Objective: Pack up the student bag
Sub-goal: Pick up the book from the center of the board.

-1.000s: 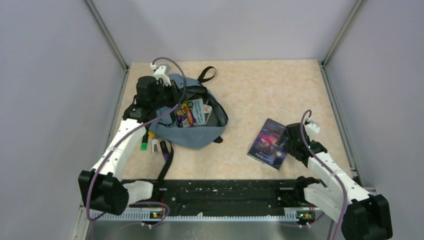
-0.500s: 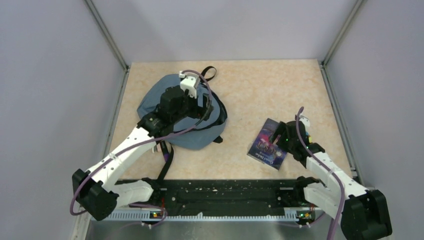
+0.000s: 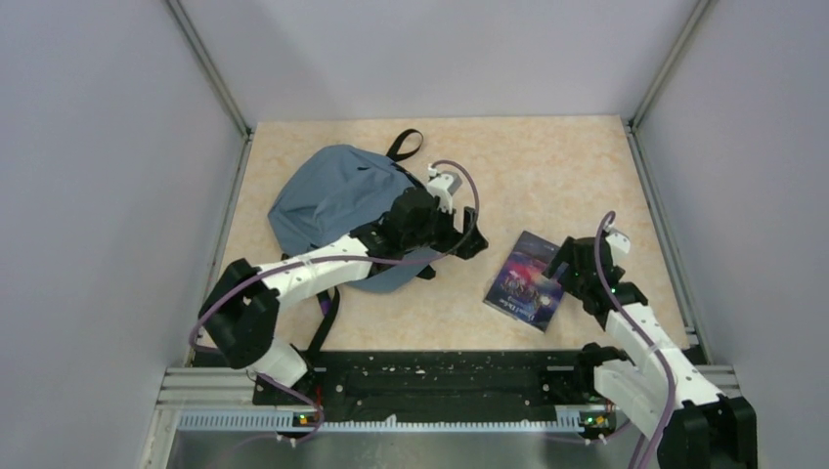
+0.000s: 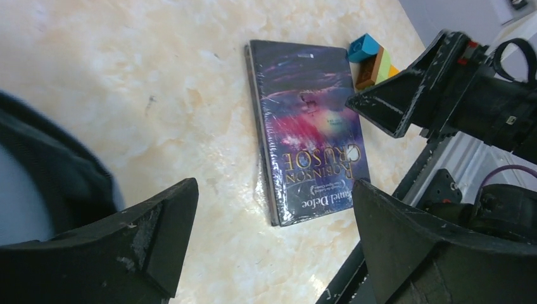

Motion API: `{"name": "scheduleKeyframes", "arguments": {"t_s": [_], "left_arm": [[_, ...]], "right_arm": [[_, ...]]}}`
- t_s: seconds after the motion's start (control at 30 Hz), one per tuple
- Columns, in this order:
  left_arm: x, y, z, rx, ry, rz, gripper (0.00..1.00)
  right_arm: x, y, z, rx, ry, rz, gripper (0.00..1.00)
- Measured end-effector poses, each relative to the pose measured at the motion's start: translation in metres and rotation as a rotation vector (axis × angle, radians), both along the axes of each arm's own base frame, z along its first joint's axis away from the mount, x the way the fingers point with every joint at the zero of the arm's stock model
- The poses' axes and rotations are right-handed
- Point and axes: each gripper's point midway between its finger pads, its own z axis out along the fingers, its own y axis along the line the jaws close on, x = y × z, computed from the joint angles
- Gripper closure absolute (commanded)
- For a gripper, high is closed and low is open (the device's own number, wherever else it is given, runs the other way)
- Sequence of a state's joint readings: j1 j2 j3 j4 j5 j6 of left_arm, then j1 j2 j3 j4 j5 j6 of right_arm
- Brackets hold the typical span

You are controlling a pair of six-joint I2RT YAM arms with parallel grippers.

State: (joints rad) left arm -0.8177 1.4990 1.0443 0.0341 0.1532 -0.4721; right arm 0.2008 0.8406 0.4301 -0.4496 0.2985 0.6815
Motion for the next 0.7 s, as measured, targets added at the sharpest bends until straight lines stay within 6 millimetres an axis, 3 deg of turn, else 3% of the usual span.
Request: {"name": "scheduleKeyframes", "arguments": {"t_s": [0.13, 0.33, 0.5, 0.7], "left_arm": [[-0.003, -0.022, -0.029, -0.021, 0.085, -0.039, 0.03], [-0.006, -0.041, -0.061, -0.045, 0.190, -0.068, 0.02], [0.000, -0.045, -0.058, -0.093, 0.223, -0.055, 0.02], [0.024, -0.041, -0.046, -0.187, 0.231, -0.012, 0.02]], "right_arm": [[0.000, -0.001, -0.001, 0.027, -0.015, -0.015, 0.13], [-0.002, 0.016, -0.013, 0.091, 0.006, 0.058, 0.18], [0.016, 0.041, -0.003, 0.172, -0.059, 0.180, 0.22], [0.038, 0.074, 0.000, 0.275, -0.103, 0.323, 0.30]]}}
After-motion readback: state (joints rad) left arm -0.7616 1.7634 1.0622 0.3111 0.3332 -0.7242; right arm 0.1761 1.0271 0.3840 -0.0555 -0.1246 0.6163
